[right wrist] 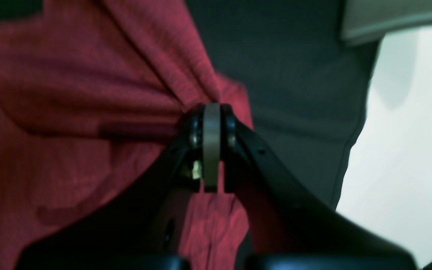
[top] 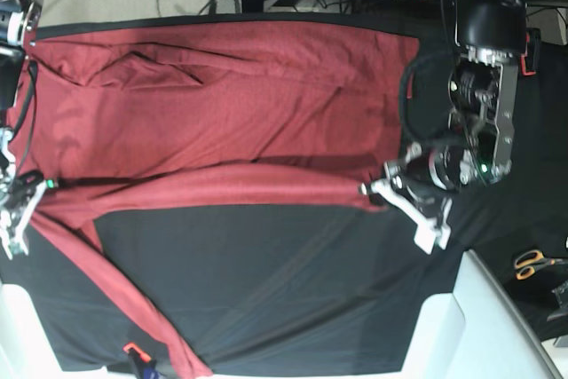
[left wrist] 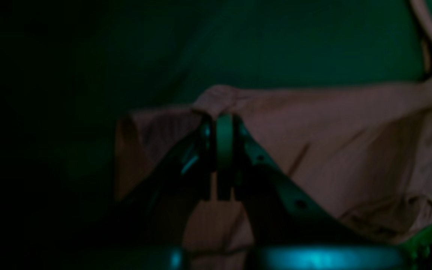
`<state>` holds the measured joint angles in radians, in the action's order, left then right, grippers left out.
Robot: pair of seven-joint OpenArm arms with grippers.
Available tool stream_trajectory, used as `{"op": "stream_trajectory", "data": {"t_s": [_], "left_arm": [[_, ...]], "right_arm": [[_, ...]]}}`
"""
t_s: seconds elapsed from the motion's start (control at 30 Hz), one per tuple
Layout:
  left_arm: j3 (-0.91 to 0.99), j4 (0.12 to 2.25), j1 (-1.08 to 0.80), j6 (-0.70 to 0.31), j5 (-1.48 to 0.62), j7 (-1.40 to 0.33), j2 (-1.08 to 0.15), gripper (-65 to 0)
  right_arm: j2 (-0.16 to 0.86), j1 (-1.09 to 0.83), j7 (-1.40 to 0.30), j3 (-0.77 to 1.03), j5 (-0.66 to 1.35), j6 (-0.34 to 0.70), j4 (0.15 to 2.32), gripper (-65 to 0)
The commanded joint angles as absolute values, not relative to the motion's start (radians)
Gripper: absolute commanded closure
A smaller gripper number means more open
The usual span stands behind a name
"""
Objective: Fold the T-shirt properly
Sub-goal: 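Keep pulling the held edge across the body with both grippers, then lower the folded edge onto the shirt body with both grippers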
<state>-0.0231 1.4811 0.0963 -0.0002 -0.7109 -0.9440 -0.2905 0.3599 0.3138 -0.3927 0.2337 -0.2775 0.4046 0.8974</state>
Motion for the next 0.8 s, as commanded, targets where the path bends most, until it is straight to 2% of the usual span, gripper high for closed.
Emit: {"op": "stream_trajectory", "data": {"t_s": [0.0, 0.17, 0.27, 0.77], "left_arm": [[-0.013, 1.520, 0.104, -0.008, -0.727, -0.937, -0.300, 0.0], [-0.013, 1.557, 0.084, -0.008, -0.727, -0.937, -0.308, 0.0], [-0.013, 1.557, 0.065, -0.008, -0.727, -0.937, -0.323, 0.0], [-0.019, 1.601, 0.018, -0.010, -0.727, -0.938, -0.328, 0.0]], "right_arm": [[0.380, 0.325, -0.384, 0.242, -0.278, 0.398, 0.920, 0.0], [0.364, 0.246, -0.395, 0.294, -0.282, 0.398, 1.038, 0.0], [0.346, 0.220, -0.466, 0.323, -0.282, 0.403, 1.101, 0.0], [0.318, 0.076, -0.561, 0.331, -0.278, 0.403, 1.296, 0.0]]}}
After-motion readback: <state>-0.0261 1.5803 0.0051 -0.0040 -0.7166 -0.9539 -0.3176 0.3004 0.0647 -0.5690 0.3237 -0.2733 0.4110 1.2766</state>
